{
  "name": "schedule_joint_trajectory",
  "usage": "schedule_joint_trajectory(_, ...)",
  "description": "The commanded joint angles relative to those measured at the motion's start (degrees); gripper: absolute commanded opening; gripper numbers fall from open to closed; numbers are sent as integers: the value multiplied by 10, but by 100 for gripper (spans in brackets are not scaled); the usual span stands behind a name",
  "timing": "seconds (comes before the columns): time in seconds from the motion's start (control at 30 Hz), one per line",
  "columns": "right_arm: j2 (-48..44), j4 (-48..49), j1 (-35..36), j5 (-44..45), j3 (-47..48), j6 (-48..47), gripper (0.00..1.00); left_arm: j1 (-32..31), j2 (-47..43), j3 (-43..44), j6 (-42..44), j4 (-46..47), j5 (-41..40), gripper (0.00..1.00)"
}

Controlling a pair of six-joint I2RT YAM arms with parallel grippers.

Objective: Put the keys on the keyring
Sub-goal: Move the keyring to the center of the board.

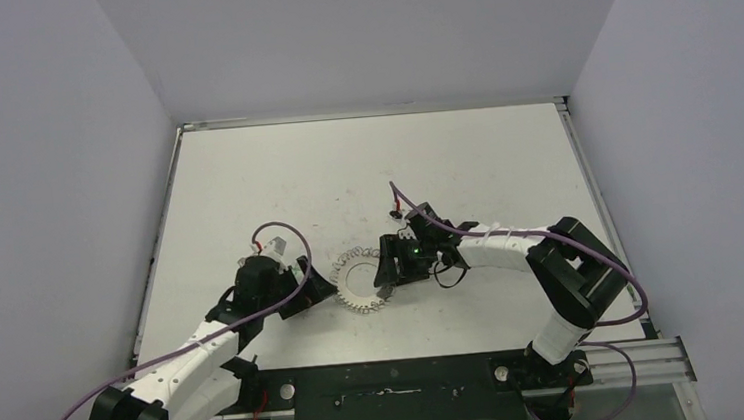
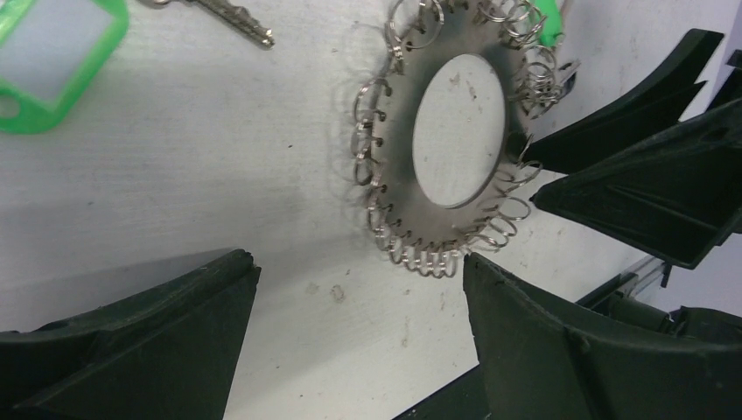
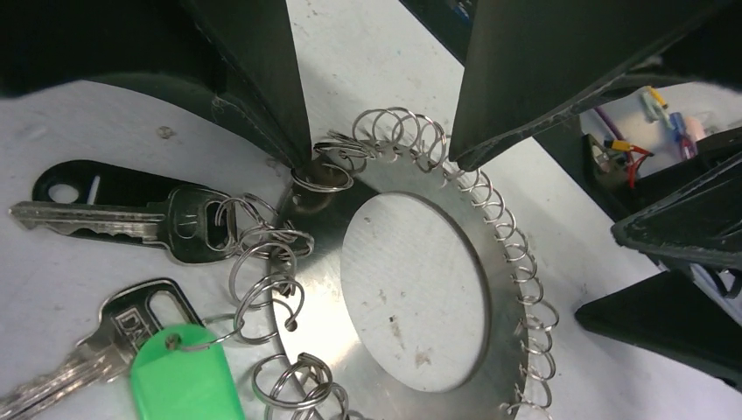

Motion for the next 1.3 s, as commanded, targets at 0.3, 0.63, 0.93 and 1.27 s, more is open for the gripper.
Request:
schedule_joint_trajectory(0.3,-23,-95,-44,52,85,-77,63,-10,114,33,11,103,44,70)
schedule_joint_trajectory(0.63,82,-94,-64,70,164,-108,62,-45,191,73,26,87,-2,54)
schedule_joint_trajectory(0.93,85,-98,-45,80,127,-118,57,-71,266,127,56,67,-31,44)
schedule_joint_trajectory(1.27,13,-116,-45,52,43,-106,38,-101,312,164,76,31,-55,39)
